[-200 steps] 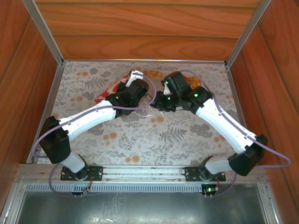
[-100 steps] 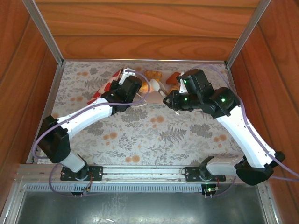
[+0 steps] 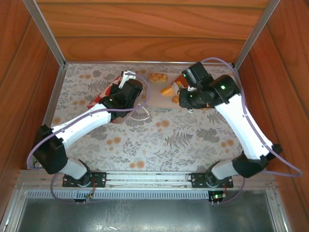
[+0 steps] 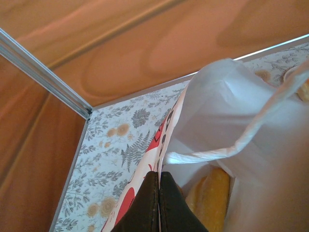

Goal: Take the fake bread out of the paper bag

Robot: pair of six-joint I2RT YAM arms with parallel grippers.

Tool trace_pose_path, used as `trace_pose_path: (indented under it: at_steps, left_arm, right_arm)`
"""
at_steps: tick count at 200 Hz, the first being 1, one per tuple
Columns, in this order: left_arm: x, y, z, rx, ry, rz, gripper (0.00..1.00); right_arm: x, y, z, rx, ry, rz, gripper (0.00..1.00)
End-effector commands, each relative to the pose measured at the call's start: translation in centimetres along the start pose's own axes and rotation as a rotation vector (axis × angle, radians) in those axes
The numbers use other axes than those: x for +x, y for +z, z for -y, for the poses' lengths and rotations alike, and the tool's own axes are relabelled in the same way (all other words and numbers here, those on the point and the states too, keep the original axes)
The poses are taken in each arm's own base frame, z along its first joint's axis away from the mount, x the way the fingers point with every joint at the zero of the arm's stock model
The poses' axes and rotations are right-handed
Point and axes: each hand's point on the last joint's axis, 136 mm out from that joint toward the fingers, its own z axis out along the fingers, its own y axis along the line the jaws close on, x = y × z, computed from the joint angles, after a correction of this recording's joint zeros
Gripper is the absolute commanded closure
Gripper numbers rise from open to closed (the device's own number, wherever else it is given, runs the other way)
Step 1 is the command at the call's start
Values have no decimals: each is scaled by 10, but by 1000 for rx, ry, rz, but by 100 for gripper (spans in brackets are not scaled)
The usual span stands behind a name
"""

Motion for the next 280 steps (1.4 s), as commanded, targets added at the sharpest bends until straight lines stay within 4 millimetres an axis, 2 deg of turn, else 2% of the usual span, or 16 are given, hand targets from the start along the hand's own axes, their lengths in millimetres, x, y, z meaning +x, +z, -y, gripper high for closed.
trace_pose_path:
  at_steps: [1, 39, 41, 49, 117, 230, 280]
  left_arm:
    - [0, -4, -11, -10, -14, 4, 100]
    - [-4, -8, -13, 8, -28, 14, 100]
    - [-5, -8, -13, 9, -29, 15, 100]
    - [-5, -9, -13, 10, -30, 16, 100]
    - [-5, -11, -13, 30, -38, 19, 100]
    - [-6, -9, -11, 28, -29, 19, 100]
    - [-6, -8, -8, 34, -23, 16, 100]
  right_arm:
    - [-1, 11, 17, 106, -46, -60, 88]
    - [-11, 38, 17, 139, -72, -138, 87]
    - [-11, 46, 16, 150, -77, -159, 87]
    - [-13, 55, 15, 160, -86, -178, 87]
    - [-36, 99, 4, 218, -142, -272, 85]
    - [-35, 139, 6, 301, -181, -392, 80]
    - [-44, 159, 5, 319, -175, -384, 66]
